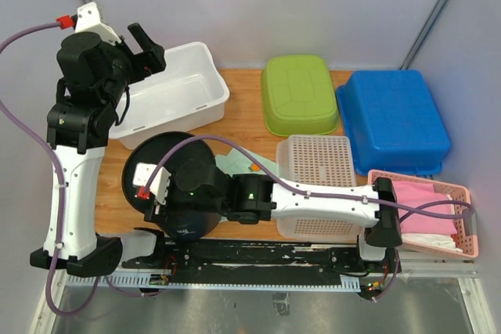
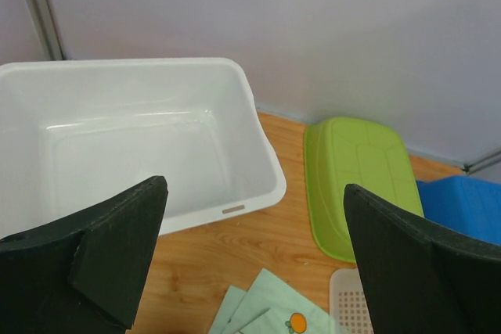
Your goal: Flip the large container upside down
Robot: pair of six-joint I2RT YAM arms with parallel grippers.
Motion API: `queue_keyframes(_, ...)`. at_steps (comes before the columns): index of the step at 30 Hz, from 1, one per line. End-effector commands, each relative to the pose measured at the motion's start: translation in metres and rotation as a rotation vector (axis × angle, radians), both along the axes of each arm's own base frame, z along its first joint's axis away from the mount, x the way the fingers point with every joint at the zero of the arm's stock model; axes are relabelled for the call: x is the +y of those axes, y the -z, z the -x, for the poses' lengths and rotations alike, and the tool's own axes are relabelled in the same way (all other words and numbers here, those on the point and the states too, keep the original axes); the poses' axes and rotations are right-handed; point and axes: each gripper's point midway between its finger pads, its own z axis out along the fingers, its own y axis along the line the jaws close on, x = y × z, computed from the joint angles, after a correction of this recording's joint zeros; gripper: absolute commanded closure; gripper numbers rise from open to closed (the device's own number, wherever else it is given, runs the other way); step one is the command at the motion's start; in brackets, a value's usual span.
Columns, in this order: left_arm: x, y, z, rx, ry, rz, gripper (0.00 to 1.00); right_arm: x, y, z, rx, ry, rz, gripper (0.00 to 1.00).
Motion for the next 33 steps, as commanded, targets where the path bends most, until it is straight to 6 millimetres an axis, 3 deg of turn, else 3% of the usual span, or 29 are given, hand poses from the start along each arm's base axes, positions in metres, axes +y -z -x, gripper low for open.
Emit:
queue_keyframes(1, -0.018, 0.008, -0.02, 0.002, 0.076, 0.011, 0.01, -0.039, -0.049, 0.003, 0.047, 0.014, -0.078, 0.3)
queue_keyframes(6, -0.019, 0.053, -0.055, 0.131, 0.052, -0.024, 0.01, -0.096, -0.054, -0.04, 0.059, 0.211, -0.092, 0.3)
queue_keyframes(8, -0.02, 0.073, -0.068, 0.193, 0.049, -0.05, 0.01, -0.123, -0.034, -0.063, 0.099, 0.309, -0.067, 0.3)
queue_keyframes(13, -0.027, 0.118, -0.1, 0.305, 0.062, -0.098, 0.01, -0.196, -0.005, -0.123, 0.336, 0.528, -0.115, 0.3)
queue_keyframes(19, -0.022, 0.146, -0.121, 0.378, 0.026, -0.156, 0.01, -0.246, 0.031, -0.196, 0.669, 0.827, -0.114, 0.33)
queue_keyframes(23, -0.033, 0.158, -0.116, 0.415, 0.073, -0.132, 0.01, -0.243, 0.047, -0.24, 0.724, 0.992, -0.036, 0.33)
queue_keyframes(24, -0.04, 0.155, -0.11, 0.412, 0.107, -0.112, 0.01, -0.238, 0.063, -0.251, 0.74, 1.038, 0.019, 0.33)
queue_keyframes(26, -0.048, 0.15, -0.1, 0.395, 0.126, -0.099, 0.01, -0.226, 0.06, -0.276, 0.733, 1.09, 0.025, 0.33)
queue_keyframes(33, -0.033, 0.129, -0.067, 0.338, 0.06, -0.08, 0.01, -0.177, 0.091, -0.363, 0.766, 1.205, -0.002, 0.33)
